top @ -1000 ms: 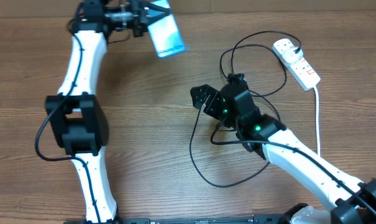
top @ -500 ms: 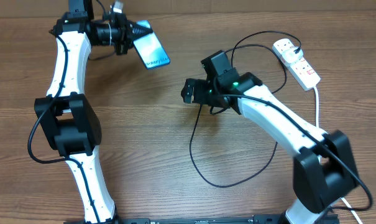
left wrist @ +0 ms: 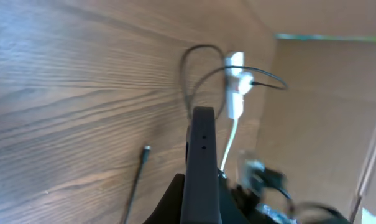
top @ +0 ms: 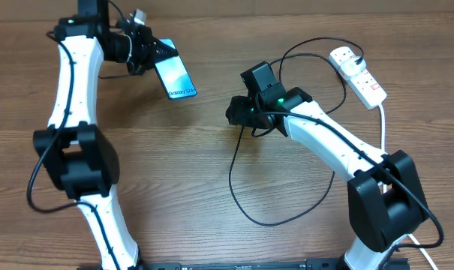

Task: Plug charger to phone and switch on socket
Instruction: 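Lower the right gripper over the black cable's USB-C end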

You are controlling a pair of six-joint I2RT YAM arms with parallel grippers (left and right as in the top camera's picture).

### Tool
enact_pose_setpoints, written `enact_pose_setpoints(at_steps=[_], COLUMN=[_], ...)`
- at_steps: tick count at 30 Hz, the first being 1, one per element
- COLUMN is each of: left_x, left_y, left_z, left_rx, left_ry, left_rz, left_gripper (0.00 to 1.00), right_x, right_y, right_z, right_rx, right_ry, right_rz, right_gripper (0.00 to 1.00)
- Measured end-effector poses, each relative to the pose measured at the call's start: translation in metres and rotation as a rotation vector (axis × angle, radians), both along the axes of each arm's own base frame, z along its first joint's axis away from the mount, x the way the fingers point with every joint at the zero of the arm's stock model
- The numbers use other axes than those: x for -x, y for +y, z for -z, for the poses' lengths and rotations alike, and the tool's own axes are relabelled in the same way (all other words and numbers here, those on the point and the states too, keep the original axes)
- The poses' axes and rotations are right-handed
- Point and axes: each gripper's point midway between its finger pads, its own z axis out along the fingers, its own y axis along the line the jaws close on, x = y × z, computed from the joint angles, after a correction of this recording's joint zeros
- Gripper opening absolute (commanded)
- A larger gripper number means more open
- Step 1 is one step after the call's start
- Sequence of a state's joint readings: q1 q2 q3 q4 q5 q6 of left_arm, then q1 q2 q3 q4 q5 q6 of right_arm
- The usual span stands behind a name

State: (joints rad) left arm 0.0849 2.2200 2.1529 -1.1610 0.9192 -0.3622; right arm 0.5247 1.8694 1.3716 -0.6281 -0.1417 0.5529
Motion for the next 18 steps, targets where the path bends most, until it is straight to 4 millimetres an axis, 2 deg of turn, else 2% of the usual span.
enact_pose_setpoints(at_steps=[3, 6, 10, 14, 18], left_x=[0.010, 0.016, 0.015, 0.004, -0.007], left_y=[-0.006, -0.010, -0.011, -0.010, -0.011], left_z=[-0.035, -0.051, -0.045, -0.035, -0.029], left_rx=[0.041, 0.078, 0.087, 0.096, 0.130], left_ry=[-0.063, -0.085, -0.082, -0.096, -0.110], left_rz=[0.021, 0.038, 0.040, 0.018, -0.007], left_gripper=[0.04, 0.05, 0.04, 0.04, 0.04], right_x=[-0.002, -0.002, -0.008, -0.014, -0.012], right_y=[-0.004, -0.013, -0.025, -0.027, -0.025], right_z=[0.011, 0.029, 0.041, 0.040, 0.051], right_rx=[0.010, 0.028, 0.037, 0.028, 0.035], right_ry=[0.024, 0.073, 0.101, 0.083, 0.107], right_rz=[0.017, 0.043, 0.077, 0.087, 0.081], right_gripper=[0.42, 0.39, 0.37, 0.35, 0.33])
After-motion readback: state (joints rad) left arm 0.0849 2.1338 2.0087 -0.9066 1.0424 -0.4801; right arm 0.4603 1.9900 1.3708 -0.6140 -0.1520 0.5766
